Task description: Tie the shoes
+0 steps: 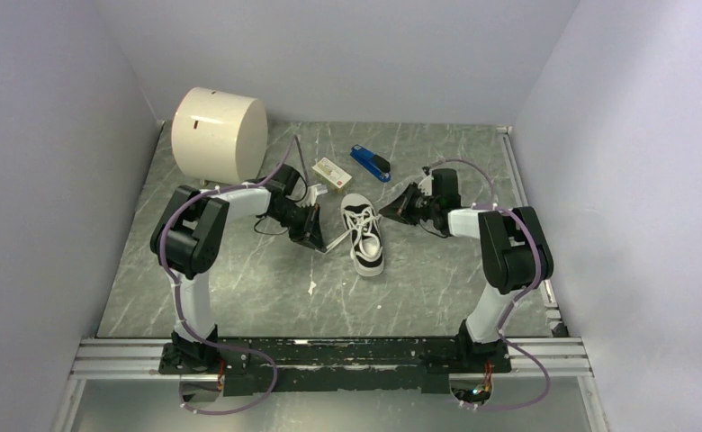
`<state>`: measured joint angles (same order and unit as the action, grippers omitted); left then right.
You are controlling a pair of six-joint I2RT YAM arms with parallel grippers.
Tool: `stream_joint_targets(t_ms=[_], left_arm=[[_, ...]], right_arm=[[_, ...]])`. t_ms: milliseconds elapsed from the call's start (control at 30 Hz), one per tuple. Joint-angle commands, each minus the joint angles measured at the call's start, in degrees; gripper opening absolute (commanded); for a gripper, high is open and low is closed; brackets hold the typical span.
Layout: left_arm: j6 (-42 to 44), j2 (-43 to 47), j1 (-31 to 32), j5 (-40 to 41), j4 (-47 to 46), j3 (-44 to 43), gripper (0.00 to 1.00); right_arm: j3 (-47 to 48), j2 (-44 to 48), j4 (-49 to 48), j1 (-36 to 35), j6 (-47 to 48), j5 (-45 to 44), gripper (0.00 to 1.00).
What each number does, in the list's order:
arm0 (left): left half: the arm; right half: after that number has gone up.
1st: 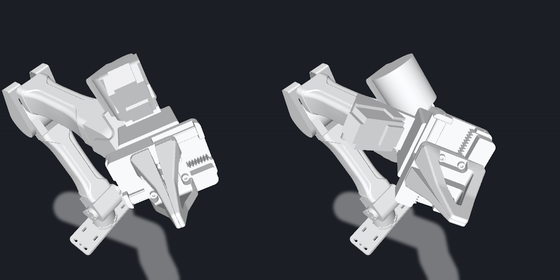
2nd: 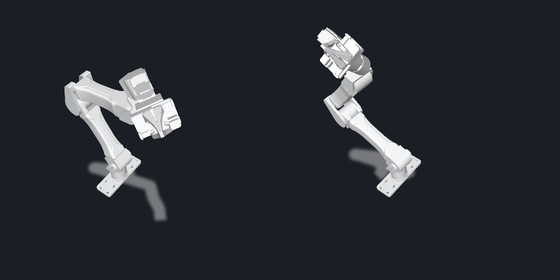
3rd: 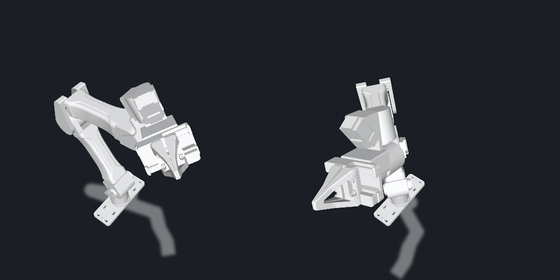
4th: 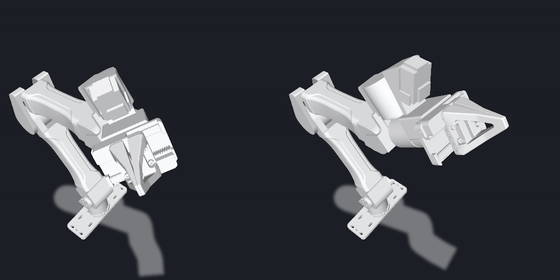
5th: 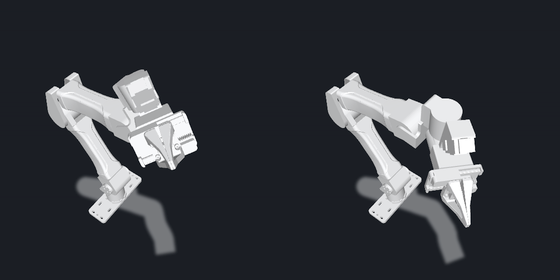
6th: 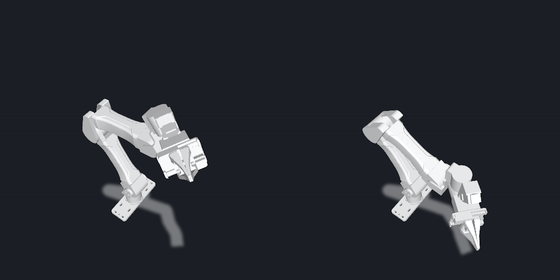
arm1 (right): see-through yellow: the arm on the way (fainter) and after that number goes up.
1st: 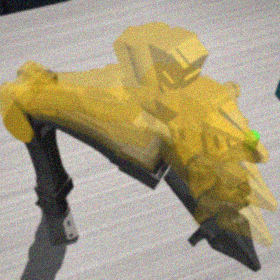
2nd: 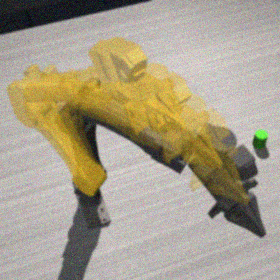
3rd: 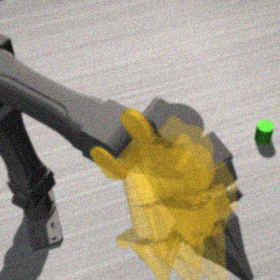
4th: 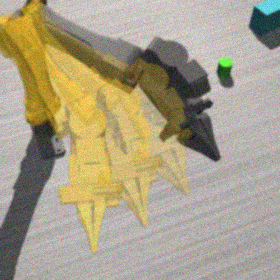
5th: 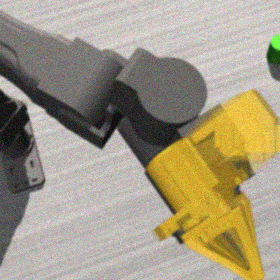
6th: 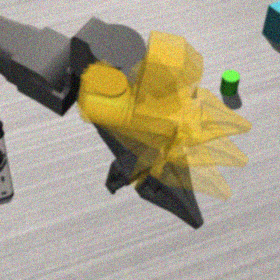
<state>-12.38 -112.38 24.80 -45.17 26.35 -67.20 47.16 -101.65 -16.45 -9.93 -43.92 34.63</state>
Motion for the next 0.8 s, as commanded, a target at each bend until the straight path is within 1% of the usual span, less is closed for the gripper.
stream_joint_targets(t_ms=[0,133,200,333,500,667,767], left_arm=[[1.53,1.09,-0.62,2.87,2.66,1.43,0.05],[1.24,0.94,-0.88,3.28,2.29,2.04,0.05],[1.26,1.08,-0.89,3.44,2.02,2.28,0.05],[1.16,1.58,-1.13,4.86,2.13,3.03,0.05],[1.46,1.96,-1.59,6.51,2.7,3.82,0.05],[1.97,2.19,-1.68,6.86,2.89,4.12,0.05],[2.02,2.59,-1.68,6.72,2.4,4.87,0.05]], right_arm=[[-2.27,-1.24,-6.33,2.92,-1.99,-1.17,0.0],[-4.67,-2.56,-11.04,5.17,-3.87,-0.07,0.0],[-4.95,-2.96,-11.32,5.61,-3.43,-0.58,0.0],[-7.28,-3.91,-15.03,7.74,-5.38,-0.35,0.0],[-8.61,-4.52,-16.25,9.74,-5.38,-0.79,0.0],[-8.93,-4.11,-15.11,13.04,-3.42,-1.59,0.0],[-8.48,-4.5,-14.92,14.89,-2.81,0.24,0.0]])
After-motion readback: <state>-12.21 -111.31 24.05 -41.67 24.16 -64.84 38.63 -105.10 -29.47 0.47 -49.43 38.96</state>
